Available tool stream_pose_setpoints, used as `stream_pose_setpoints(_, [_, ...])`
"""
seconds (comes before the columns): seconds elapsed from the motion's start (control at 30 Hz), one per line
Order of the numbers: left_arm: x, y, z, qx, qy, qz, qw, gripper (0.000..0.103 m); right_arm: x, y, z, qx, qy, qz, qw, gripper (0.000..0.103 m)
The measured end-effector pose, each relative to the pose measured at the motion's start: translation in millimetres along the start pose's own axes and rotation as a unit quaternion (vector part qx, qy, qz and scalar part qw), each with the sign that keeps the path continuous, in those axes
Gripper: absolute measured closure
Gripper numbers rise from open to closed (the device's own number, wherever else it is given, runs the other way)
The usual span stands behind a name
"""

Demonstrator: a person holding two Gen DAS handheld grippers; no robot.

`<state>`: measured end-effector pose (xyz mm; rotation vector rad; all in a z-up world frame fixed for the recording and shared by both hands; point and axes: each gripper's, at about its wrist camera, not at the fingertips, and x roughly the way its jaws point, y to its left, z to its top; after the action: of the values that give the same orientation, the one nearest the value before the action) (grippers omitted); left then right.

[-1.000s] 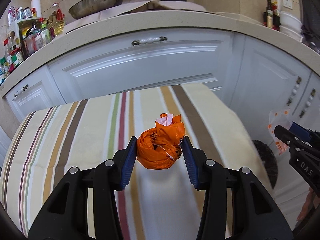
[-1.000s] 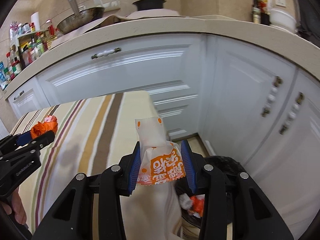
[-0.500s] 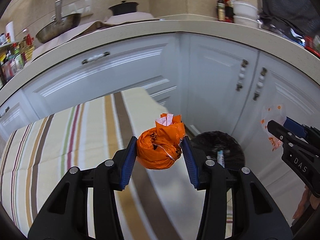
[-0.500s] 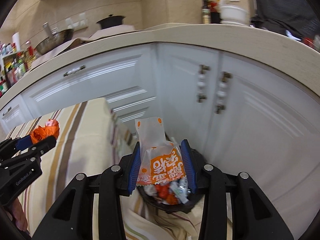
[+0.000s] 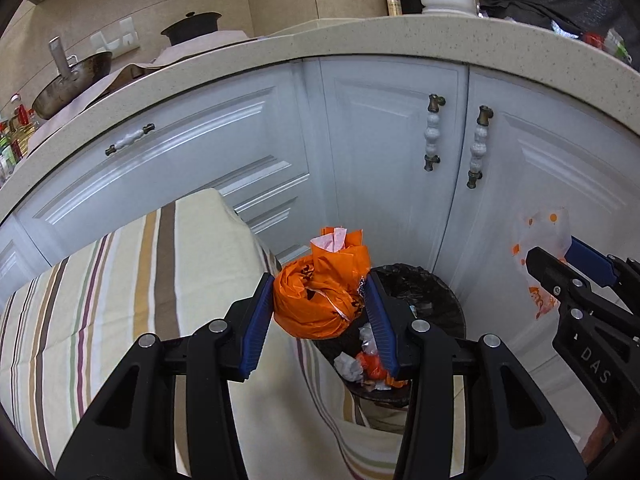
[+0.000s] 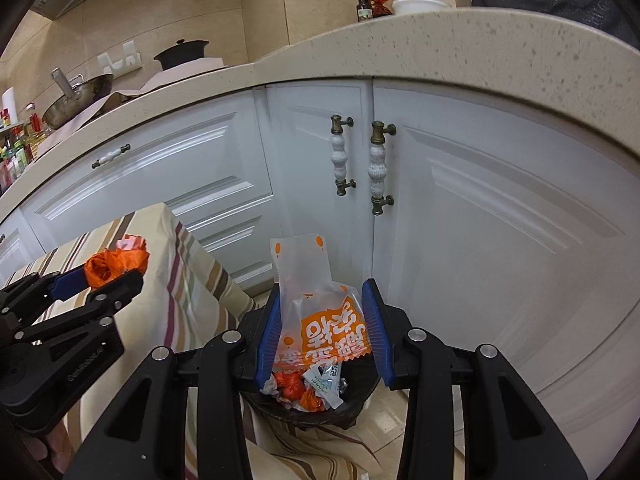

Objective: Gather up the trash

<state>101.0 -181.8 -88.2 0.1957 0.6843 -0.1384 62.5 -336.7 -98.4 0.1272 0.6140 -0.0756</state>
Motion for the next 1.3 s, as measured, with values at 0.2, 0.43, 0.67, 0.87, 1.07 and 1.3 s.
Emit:
stream_pose_setpoints(0.2, [30,-11,4,0.003,0.017,0.007,0.9998,0.058,22,-7,1,0.003,0.007,0.003,1.000,0.063])
stream_pose_setpoints(0.43, [67,-17,12,0.005,0.038,0.014,0.9991,0.048,56,-12,6,0.010,0.012,0.002,1.000,0.055])
stream_pose_setpoints(0.67, [86,-14,18,-0.006,0.054,0.014,0.9984,0.038,76,-14,6,0.021,0.021,0.001,1.000,0.049])
stream_pose_setpoints(0.87, [76,-12,17,0.001,0.044,0.016,0.9989,0.036,70,-15,6,0.021,0.021,-0.007,1.000,0.048])
stream_pose_setpoints(1.07, [49,-1,17,-0.005,0.027,0.013,0.9995,0.031,47,-12,6,0.023,0.013,-0.014,1.000,0.043])
stream_pose_setpoints(1.3, [0,24,15,-0.019,0.002,0.008,0.9998,0.031,5,4,8,0.019,-0.001,-0.018,1.000,0.040])
